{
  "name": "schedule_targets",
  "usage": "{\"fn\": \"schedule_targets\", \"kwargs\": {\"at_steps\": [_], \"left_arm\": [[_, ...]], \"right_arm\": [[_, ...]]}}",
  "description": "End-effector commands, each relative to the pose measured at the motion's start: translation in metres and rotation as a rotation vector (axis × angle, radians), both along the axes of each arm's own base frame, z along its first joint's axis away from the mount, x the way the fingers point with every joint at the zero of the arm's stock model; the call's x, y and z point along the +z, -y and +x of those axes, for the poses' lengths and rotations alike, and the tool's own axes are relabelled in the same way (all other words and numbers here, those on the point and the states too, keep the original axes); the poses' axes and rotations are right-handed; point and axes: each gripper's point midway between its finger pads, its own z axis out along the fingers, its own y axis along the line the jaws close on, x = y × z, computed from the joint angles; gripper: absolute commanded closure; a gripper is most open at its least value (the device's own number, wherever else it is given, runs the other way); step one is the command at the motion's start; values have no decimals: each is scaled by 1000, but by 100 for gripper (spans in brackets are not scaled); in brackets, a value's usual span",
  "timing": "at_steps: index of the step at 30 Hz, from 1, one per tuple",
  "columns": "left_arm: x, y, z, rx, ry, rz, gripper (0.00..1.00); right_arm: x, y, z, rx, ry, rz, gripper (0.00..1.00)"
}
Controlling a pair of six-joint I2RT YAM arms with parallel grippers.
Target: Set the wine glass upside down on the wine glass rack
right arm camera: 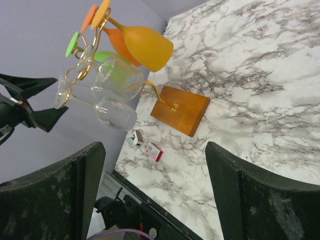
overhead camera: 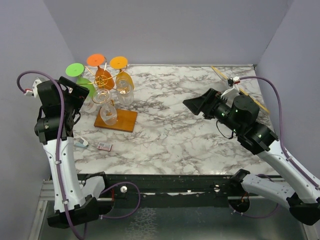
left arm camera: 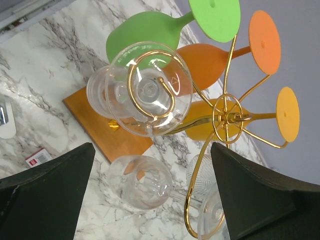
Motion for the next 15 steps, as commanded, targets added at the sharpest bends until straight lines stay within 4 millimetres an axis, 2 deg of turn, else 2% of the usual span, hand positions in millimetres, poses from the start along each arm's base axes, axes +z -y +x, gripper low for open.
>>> {"fn": "schedule_targets", "kwargs": {"at_steps": [1,9,12,15], "left_arm": [[16,-15,-23,59,-25,144,1],[27,-25,-47,139,-29,196,1],[44,-28,-53,154,-3,236,1],[71,-23,-58,108,54,299,1]], "right_arm": [[-8,2,-5,26,-13,-68,13],[-13,6,-1,-2,-24,-105,12],[-12,12,1,-25,-19,-132,12],[-11,23,2,-65,-7,-175,12]]}}
